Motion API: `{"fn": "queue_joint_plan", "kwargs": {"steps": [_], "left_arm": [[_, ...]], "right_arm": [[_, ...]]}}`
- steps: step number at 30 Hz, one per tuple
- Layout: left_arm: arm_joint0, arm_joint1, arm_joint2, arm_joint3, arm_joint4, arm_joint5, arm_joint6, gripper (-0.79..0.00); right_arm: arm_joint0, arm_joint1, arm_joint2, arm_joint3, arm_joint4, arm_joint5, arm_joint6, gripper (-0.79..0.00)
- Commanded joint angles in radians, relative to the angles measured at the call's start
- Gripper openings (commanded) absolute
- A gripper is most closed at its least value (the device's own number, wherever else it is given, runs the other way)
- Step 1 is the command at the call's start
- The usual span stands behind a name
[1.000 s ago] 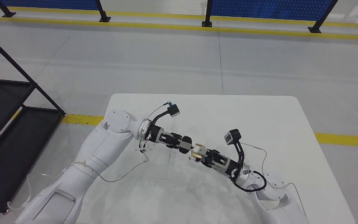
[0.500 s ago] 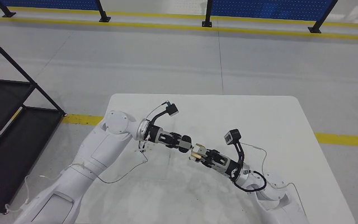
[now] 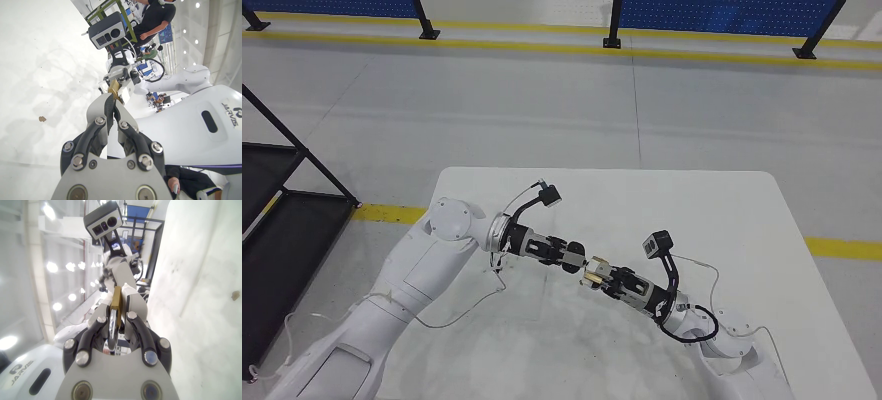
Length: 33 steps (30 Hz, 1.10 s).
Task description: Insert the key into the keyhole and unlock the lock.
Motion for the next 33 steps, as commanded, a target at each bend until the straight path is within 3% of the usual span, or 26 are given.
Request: {"fn": "queue_joint_plan", "kwargs": {"steps": [1, 33], "left_arm": [[0.002, 0.002, 0.001, -0.006, 0.005, -0.009, 0.009, -0.785], [0.017, 0.054, 0.032, -0.060, 0.057, -0.112, 0.112, -0.785]], "right_arm": [[0.000, 0.000, 0.000, 0.000, 0.000, 0.000, 0.000, -0.785], [0.000, 0.000, 0.000, 0.000, 0.000, 0.000, 0.000, -0.785]]}}
